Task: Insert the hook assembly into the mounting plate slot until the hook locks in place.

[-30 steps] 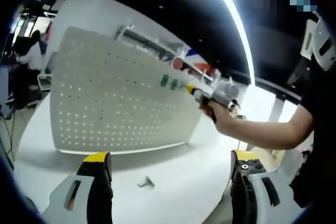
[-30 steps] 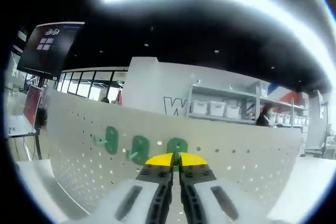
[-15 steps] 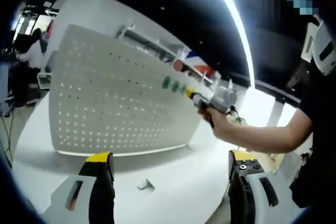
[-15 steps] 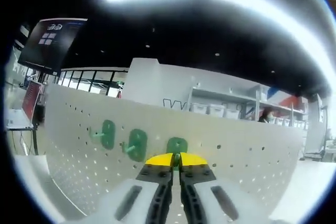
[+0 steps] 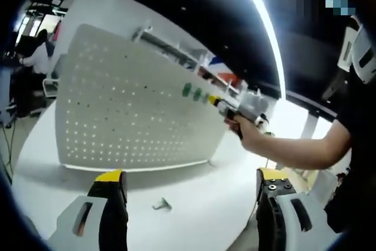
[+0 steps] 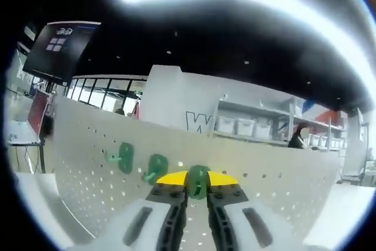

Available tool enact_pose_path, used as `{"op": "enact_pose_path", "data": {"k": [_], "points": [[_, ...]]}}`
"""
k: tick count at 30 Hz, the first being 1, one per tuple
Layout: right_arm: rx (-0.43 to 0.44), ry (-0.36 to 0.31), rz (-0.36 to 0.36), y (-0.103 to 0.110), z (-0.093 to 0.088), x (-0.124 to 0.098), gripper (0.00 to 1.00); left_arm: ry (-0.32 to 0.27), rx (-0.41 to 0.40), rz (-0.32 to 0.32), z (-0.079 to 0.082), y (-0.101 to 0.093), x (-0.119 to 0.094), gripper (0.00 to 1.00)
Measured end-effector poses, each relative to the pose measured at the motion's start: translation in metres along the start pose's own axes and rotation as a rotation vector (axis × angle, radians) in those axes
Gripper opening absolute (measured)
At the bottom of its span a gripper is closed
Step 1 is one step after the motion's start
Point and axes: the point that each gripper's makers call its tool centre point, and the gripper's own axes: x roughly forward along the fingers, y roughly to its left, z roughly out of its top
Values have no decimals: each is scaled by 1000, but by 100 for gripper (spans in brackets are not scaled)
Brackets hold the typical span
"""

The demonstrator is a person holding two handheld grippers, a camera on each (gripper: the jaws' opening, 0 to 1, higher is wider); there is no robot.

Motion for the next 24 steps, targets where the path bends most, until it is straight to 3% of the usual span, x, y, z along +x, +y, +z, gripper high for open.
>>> {"op": "enact_pose_path", "data": {"k": [13, 24], "points": [[18, 17, 41, 4, 19, -31, 14, 33, -12, 39, -12, 2, -12, 95], [-7, 110, 94, 1, 8, -78, 20, 100, -22, 51, -34, -1, -25, 98]]}}
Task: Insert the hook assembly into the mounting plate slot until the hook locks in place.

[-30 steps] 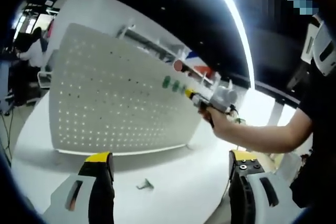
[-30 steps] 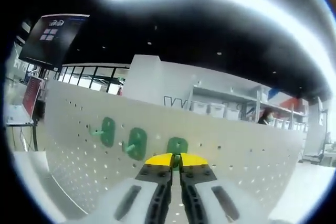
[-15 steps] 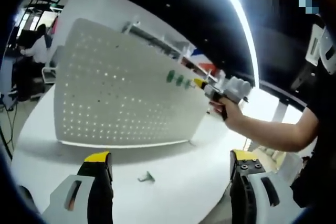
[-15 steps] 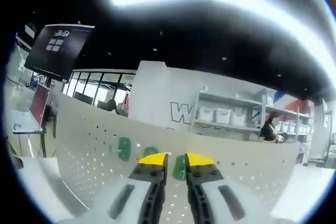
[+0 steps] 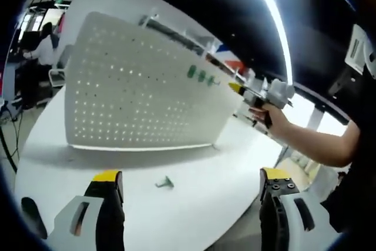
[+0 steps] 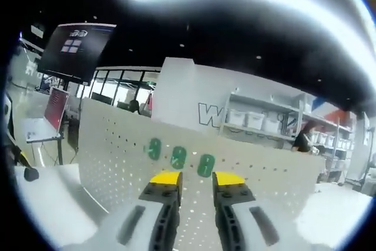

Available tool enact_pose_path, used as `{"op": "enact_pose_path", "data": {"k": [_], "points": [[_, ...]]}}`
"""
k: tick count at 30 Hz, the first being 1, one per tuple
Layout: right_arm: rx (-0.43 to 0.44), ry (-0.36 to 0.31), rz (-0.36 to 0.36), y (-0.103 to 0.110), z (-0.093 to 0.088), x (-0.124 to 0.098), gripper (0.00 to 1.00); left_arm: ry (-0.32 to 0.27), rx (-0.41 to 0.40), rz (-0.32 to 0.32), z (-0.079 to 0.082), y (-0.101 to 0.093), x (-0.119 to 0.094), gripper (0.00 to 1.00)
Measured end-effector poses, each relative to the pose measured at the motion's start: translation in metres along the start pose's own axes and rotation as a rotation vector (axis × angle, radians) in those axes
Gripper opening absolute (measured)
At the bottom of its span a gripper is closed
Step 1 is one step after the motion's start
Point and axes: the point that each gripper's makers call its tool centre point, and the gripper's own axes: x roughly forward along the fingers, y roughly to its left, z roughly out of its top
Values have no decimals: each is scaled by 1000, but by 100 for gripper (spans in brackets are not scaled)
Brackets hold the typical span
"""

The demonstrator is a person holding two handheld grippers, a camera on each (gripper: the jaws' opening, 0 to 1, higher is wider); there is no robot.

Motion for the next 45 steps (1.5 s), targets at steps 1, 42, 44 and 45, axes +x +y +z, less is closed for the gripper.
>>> {"op": "enact_pose_path", "data": {"k": [1, 42, 44, 45], "points": [[7, 12, 6, 0, -2, -3, 23, 2, -1, -2, -1, -1, -1, 98], [54, 522, 506, 153, -149, -184, 28, 171, -39, 25, -68, -17, -12, 100], [20, 539, 531, 158, -155, -186, 27, 186, -33, 33, -74, -14, -13, 100], [11, 544, 538, 160, -157, -185, 27, 184, -32, 35, -76, -14, -13, 100]]}}
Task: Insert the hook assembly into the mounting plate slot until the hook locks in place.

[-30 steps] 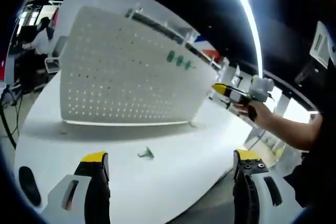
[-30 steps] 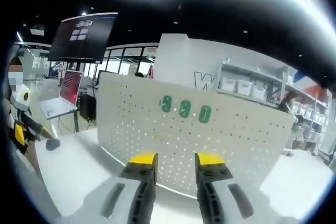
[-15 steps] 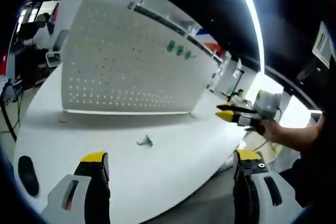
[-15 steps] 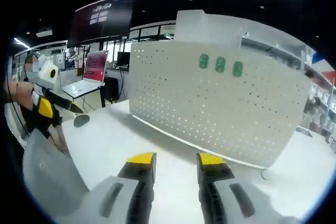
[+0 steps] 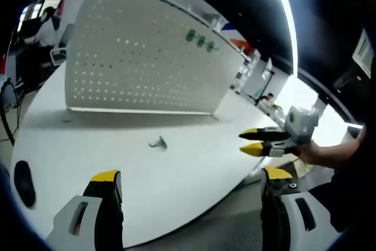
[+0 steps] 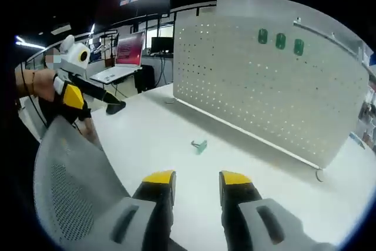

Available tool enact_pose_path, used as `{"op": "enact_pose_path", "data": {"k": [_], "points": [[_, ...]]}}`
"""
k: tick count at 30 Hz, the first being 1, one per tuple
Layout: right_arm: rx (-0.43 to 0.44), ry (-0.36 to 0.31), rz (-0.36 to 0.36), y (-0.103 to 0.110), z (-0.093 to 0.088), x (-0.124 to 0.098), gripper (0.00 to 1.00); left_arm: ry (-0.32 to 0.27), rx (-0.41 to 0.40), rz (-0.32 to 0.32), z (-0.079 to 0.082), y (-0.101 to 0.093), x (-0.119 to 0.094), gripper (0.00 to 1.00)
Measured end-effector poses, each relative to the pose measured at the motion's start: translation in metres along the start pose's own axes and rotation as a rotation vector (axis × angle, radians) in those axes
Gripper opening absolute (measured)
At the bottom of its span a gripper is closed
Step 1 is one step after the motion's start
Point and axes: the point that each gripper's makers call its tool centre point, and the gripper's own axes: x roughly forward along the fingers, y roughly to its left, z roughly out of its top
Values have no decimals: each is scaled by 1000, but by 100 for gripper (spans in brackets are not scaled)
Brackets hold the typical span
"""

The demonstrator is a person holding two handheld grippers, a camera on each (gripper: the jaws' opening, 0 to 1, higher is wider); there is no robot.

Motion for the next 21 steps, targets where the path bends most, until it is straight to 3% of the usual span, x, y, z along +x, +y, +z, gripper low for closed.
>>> {"op": "enact_pose_path", "data": {"k": [8, 21], "points": [[6, 53, 45, 4, -11, 28, 27, 49, -12, 20, -13, 8, 4, 100], [-52, 89, 134, 7, 6, 110, 24, 47, -41, 5, -11, 9, 12, 99]]}}
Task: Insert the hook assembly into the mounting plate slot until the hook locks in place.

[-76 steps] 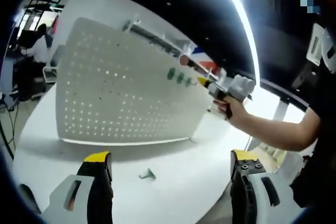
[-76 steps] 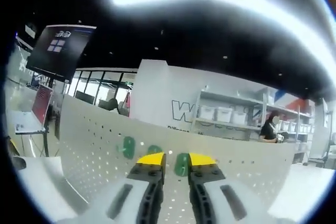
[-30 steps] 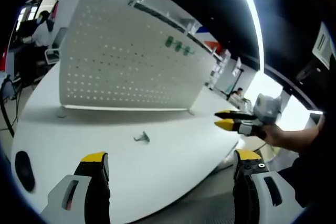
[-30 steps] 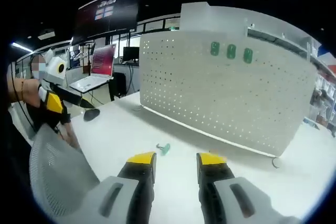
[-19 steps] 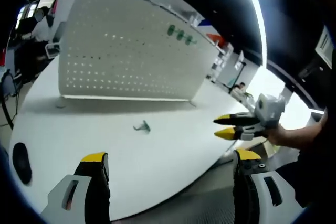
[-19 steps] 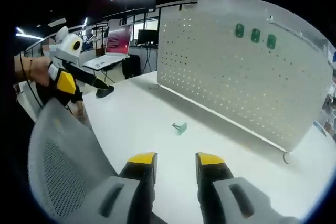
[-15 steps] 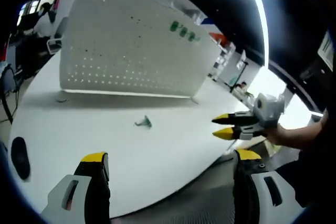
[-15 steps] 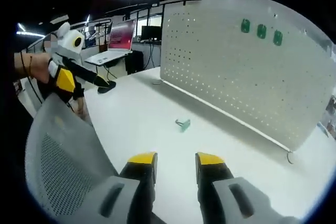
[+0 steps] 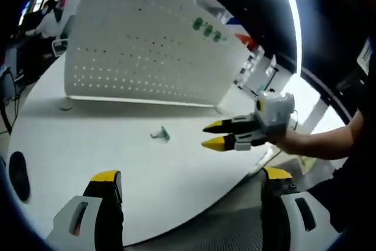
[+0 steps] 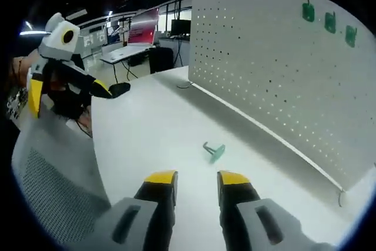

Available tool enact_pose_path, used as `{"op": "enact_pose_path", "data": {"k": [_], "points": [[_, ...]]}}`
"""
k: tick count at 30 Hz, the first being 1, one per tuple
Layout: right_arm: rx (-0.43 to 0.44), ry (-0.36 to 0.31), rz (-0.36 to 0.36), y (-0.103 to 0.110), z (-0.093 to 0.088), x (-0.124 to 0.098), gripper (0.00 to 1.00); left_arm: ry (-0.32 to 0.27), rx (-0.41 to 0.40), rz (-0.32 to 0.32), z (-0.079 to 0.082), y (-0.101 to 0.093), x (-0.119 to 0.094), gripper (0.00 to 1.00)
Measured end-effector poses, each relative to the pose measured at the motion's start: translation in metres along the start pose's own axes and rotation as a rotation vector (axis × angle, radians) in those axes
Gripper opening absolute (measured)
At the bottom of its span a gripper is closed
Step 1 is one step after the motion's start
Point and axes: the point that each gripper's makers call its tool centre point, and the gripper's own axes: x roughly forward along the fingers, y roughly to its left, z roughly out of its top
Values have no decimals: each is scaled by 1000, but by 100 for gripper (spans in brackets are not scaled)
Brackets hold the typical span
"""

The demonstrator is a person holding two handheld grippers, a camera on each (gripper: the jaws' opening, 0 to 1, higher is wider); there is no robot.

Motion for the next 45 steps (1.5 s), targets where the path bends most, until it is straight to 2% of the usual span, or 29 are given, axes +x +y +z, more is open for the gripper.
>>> {"op": "enact_pose_path", "data": {"k": [5, 12, 15, 20, 23, 30, 34, 45], "points": [[11, 21, 14, -4, 0, 26, 24, 5, -12, 9, -1, 6, 1, 99], [33, 34, -28, -18, 0, 59, 22, -28, -34, 26, 7, 15, 1, 98], [35, 53, -25, -17, -4, 70, 21, -27, -37, 28, 8, 18, 1, 98], [80, 45, -80, -29, -6, 77, 19, -43, -46, 41, 13, 25, -1, 97], [101, 66, -80, -29, -11, 86, 18, -41, -48, 44, 13, 29, 0, 97], [102, 108, -115, -37, -22, 95, 10, -44, -53, 45, 15, 31, 0, 96], [143, 111, -139, -43, -25, 95, 4, -40, -54, 51, 13, 33, 0, 96], [105, 98, -173, -52, -26, 87, 1, -44, -56, 50, 11, 33, -1, 96]]}}
